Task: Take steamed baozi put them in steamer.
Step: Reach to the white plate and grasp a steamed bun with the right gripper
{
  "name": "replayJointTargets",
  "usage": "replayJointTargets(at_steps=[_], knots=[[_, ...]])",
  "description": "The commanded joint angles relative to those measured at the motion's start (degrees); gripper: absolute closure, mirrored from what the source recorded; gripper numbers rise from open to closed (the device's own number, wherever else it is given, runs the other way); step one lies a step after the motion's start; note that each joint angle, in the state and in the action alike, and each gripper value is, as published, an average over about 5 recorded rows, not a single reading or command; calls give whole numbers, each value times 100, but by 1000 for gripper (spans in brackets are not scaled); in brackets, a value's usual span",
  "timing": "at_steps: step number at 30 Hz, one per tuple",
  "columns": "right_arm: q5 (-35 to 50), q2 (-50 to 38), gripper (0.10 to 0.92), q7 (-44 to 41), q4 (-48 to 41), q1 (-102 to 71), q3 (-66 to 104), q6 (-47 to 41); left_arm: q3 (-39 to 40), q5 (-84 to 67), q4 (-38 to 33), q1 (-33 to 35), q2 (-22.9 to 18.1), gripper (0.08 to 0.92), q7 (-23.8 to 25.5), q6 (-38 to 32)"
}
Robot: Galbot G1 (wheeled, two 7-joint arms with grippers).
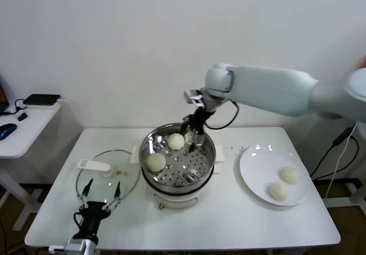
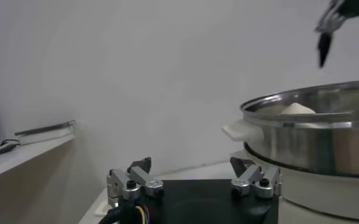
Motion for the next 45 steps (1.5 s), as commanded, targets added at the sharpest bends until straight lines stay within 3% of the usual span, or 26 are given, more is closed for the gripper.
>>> replayJointTargets(at_steps=[1, 8, 20, 45], knots=[[-810, -1963, 203, -211, 841, 686, -574, 172, 8, 19, -55, -19, 79, 177, 19, 72], [-1769, -2836, 203, -322, 826, 334, -529, 412, 27, 23, -68, -19, 112, 177, 37, 91], [-3341, -3492, 203, -350, 745, -1194, 354, 709, 10, 39, -182, 88, 81, 177, 38, 76], [-4065, -3270, 203, -114, 162, -3419, 1979, 798, -9, 108, -106, 142, 8, 177, 26, 57]])
